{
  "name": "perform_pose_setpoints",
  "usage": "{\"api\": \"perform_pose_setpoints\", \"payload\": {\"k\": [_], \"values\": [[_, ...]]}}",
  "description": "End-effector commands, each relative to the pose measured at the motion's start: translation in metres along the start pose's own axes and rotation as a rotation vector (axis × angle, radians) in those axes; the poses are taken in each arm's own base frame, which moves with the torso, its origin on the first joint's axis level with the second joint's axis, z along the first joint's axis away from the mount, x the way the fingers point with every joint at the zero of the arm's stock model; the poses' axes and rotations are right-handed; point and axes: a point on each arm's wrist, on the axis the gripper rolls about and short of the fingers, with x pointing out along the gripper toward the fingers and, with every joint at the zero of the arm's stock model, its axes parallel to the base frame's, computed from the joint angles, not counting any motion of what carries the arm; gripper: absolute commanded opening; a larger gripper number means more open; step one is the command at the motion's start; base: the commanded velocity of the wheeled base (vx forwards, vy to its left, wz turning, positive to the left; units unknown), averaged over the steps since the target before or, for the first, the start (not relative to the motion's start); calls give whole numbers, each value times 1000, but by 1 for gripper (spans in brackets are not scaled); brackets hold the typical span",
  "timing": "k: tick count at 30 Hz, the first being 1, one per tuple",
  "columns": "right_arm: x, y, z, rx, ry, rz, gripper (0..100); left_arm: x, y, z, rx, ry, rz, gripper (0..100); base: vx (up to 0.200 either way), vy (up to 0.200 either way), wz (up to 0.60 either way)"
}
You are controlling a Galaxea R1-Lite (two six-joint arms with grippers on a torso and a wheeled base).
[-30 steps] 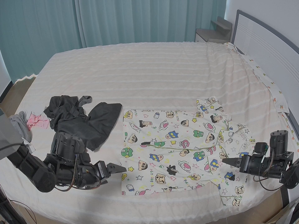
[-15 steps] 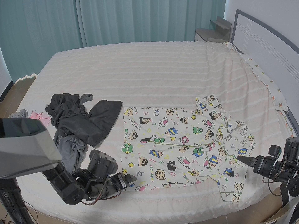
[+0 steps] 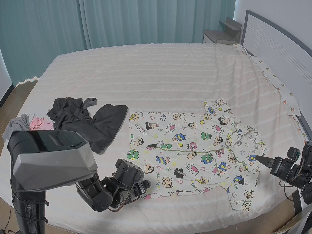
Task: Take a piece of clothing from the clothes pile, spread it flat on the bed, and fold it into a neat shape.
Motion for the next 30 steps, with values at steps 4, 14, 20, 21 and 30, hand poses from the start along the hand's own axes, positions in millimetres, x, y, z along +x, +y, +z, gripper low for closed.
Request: {"api": "perform_pose_setpoints", "payload": {"k": [4, 14, 20, 21, 30], "values": [[-2, -1, -3, 6, 11, -5, 100, 13, 1, -7, 18, 4, 25, 0, 0, 0, 0], [9, -19, -9, 59, 91, -31, 100, -2, 9, -16, 44, -8, 74, 0, 0, 0, 0], [18, -52, -17, 41, 170, -114, 100, -27, 17, -15, 42, -4, 71, 0, 0, 0, 0], [19, -54, -19, 37, 182, -114, 100, -29, 17, -15, 42, -5, 69, 0, 0, 0, 0], [35, -79, -55, 18, 409, -117, 100, -35, 22, -16, 40, 2, 72, 0, 0, 0, 0]]}}
